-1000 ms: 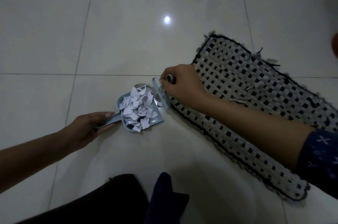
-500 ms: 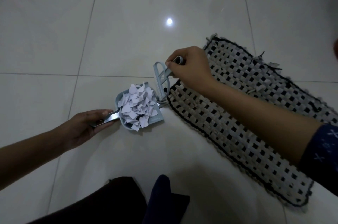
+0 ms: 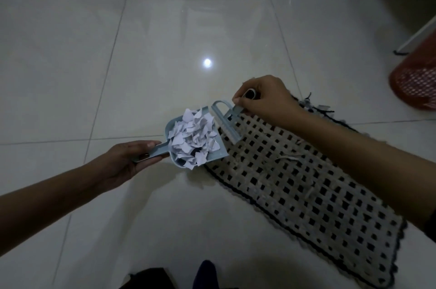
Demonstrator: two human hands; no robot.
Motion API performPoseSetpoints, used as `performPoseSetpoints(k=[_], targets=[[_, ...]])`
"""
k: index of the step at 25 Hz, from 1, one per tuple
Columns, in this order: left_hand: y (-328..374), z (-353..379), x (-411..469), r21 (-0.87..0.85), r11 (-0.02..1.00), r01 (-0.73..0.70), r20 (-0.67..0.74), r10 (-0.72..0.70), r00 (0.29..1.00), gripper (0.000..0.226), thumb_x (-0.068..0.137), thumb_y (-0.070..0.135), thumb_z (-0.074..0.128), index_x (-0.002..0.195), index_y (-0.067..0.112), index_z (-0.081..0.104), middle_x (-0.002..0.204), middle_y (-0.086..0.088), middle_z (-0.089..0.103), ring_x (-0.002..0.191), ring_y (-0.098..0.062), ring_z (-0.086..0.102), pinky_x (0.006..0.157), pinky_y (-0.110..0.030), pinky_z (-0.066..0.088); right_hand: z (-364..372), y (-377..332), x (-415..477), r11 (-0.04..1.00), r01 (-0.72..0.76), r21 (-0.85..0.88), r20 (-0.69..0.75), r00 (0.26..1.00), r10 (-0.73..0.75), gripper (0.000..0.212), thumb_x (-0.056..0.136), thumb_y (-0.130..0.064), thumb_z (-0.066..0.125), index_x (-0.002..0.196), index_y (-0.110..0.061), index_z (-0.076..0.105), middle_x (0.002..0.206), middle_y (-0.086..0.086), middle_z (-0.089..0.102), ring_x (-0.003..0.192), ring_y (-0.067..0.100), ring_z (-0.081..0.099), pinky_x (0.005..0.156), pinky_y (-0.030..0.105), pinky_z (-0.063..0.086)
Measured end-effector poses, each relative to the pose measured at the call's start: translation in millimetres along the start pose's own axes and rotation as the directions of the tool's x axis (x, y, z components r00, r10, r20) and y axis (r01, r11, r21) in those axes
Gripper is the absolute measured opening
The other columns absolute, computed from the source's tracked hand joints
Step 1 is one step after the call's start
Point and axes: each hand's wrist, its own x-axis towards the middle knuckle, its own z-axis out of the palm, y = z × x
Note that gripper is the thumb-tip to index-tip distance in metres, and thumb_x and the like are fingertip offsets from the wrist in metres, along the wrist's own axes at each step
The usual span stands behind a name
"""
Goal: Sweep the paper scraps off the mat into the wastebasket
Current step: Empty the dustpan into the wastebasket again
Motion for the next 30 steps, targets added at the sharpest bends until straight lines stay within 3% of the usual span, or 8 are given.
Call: performPoseSetpoints(k=[3,7,10,14,20,25,28,30], targets=[[13.3,46.2,12.0,0.03,0.999,-0.019,0.088,0.016,0.996,0.023,0.088,0.0,0.049,0.09,-0.013,0.068,0.108,-0.02,0.069,0.089,-0.023,0.071,0.071,-0.023,0.057,-39.2,16.2,-13.1,0.989,-0.004,-0.151,-0.039,0.999,-0.002,0.011,0.086,-0.02,0.066,0.088,-0.011,0.073,0.071,-0.006,0.066,0.059,-0.002,0.058,0.062,0.012,0.047],[36.8,122.8,33.1,0.084,0.995,-0.058,0.237,0.037,0.971,0.026,0.088,0.0,0.05,0.106,-0.017,0.06,0.111,-0.024,0.066,0.093,-0.026,0.07,0.074,-0.025,0.057,-108.0,36.8,-27.1,0.965,-0.136,-0.226,-0.21,0.974,0.088,0.011,0.086,-0.018,0.066,0.088,-0.01,0.073,0.079,0.007,0.069,0.066,0.015,0.061,0.066,0.029,0.052],[56.4,187.9,46.2,0.137,0.985,-0.101,0.353,0.047,0.935,0.025,0.091,-0.002,0.046,0.108,-0.017,0.057,0.115,-0.026,0.063,0.093,-0.027,0.07,0.073,-0.025,0.057,-154.5,51.1,-41.8,0.96,-0.22,-0.174,-0.342,0.928,0.15,0.009,0.085,-0.016,0.067,0.085,-0.008,0.072,0.077,0.01,0.071,0.071,0.024,0.069,0.064,0.039,0.061],[79.1,273.9,53.3,0.136,0.984,-0.114,0.423,0.047,0.905,0.02,0.093,-0.003,0.043,0.104,-0.014,0.056,0.111,-0.027,0.06,0.074,-0.029,0.072,0.067,-0.027,0.059,-207.2,68.9,-60.0,0.945,-0.321,0.07,-0.482,0.818,0.313,0.009,0.086,-0.009,0.064,0.087,-0.001,0.068,0.075,0.018,0.066,0.056,0.019,0.065,0.042,0.021,0.056],[104.3,404.2,40.3,0.181,0.971,-0.154,0.5,0.044,0.865,0.022,0.095,-0.002,0.037,0.098,-0.015,0.055,0.114,-0.026,0.057,0.06,-0.032,0.07,0.062,-0.029,0.058,-287.3,76.5,-85.3,0.896,-0.297,0.33,-0.703,0.556,0.443,0.009,0.089,0.002,0.056,0.084,0.005,0.063,0.067,0.013,0.059,0.045,0.01,0.059,0.035,0.005,0.043],[104.3,489.3,28.7,0.159,0.973,-0.165,0.458,0.075,0.886,0.034,0.095,-0.001,0.039,0.126,-0.015,0.043,0.129,-0.027,0.051,0.115,-0.038,0.057,0.069,-0.028,0.053,-344.5,107.8,-99.9,0.903,-0.188,0.387,-0.829,0.358,0.429,0.02,0.085,0.003,0.058,0.066,-0.001,0.064,0.076,0.026,0.068,0.059,0.023,0.071,0.058,0.034,0.062],[100.6,536.1,27.5,0.116,0.985,-0.131,0.409,0.073,0.91,0.033,0.094,0.002,0.046,0.124,-0.012,0.047,0.126,-0.022,0.055,0.111,-0.035,0.061,0.071,-0.026,0.054,-375.2,120.9,-109.2,0.888,-0.112,0.445,-0.858,0.23,0.459,0.025,0.082,0.003,0.063,0.059,-0.005,0.06,0.065,0.019,0.065,0.048,0.019,0.068,0.047,0.027,0.058],[98.2,561.5,34.4,0.132,0.957,-0.257,0.379,0.191,0.905,0.039,0.091,0.019,0.057,0.12,-0.006,0.055,0.124,-0.015,0.061,0.109,-0.032,0.061,0.07,-0.005,0.048,-389.1,134.0,-110.2,0.86,-0.027,0.51,-0.849,0.144,0.509,0.024,0.082,0.005,0.063,0.06,-0.004,0.059,0.065,0.017,0.064,0.052,0.023,0.069,0.047,0.028,0.057]])
